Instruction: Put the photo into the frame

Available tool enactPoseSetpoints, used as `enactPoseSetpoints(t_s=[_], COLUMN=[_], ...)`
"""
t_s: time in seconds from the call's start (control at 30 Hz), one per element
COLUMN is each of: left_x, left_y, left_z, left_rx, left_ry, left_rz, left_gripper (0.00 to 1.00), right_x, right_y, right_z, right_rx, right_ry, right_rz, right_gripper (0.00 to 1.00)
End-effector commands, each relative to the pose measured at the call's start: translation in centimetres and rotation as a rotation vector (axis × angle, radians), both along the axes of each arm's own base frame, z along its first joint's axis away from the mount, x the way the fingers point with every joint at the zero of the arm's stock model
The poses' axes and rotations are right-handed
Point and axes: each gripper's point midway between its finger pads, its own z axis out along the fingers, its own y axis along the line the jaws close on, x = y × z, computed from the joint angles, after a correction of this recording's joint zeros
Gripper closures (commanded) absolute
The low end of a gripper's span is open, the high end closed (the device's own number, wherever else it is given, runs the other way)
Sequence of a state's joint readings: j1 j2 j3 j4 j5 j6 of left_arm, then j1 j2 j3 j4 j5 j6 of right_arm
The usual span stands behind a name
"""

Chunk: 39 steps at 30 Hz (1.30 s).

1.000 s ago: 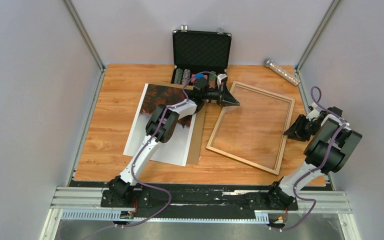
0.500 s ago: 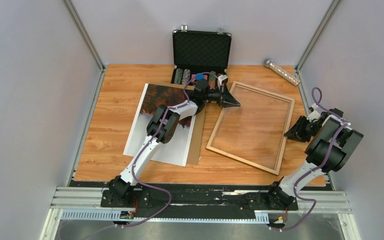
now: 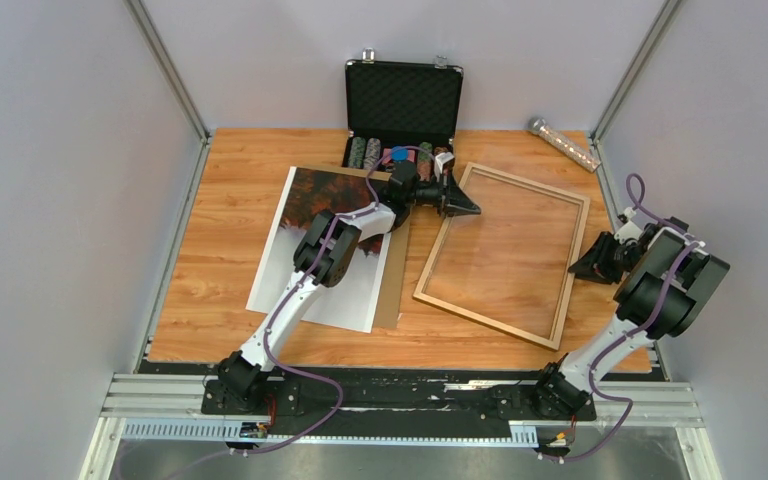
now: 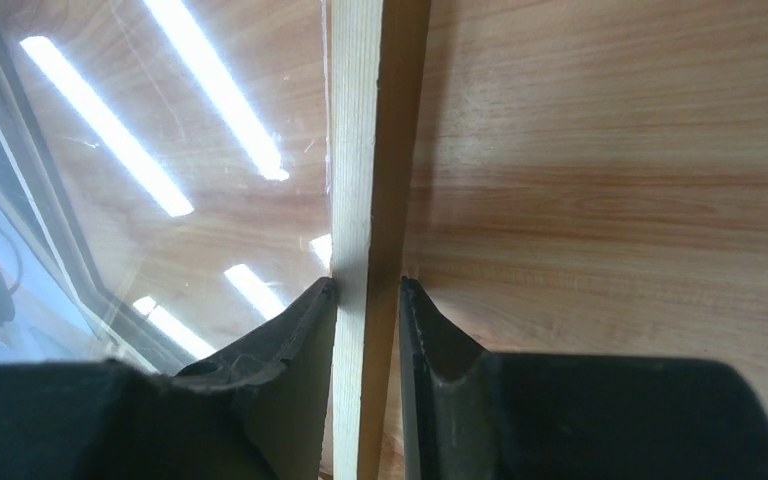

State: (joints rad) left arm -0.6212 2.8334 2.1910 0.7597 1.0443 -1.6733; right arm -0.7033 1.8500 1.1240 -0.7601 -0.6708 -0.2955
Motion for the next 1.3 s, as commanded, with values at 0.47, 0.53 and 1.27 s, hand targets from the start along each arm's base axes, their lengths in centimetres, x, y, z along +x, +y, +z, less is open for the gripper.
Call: enactPoseSetpoints(t_s=[0.47,0.53,1.27], left_x=[-0.2,-0.2,-0.6], left_y=[-0.2,-0.2,0.0], left_z=[0.5,0.5,-1.2], left_rx=[0.017,0.021,0.071], left_ry=[0.107,0.112,0.127], left_rz=[0.037,0.038,0.064], left_gripper=[1.0,1.0,1.0], right_x=[0.7,0.7,0.9], right_y=[-1.2,-1.2,-1.2], right_z=[-0.1,-0.2,-0.3], right_rx=[-0.004,0.002,0.047], right_ry=[-0.038,-0.038,-0.042], right_rz=[0.008,0.006,0.022], right_gripper=[0.67,0.67,0.67])
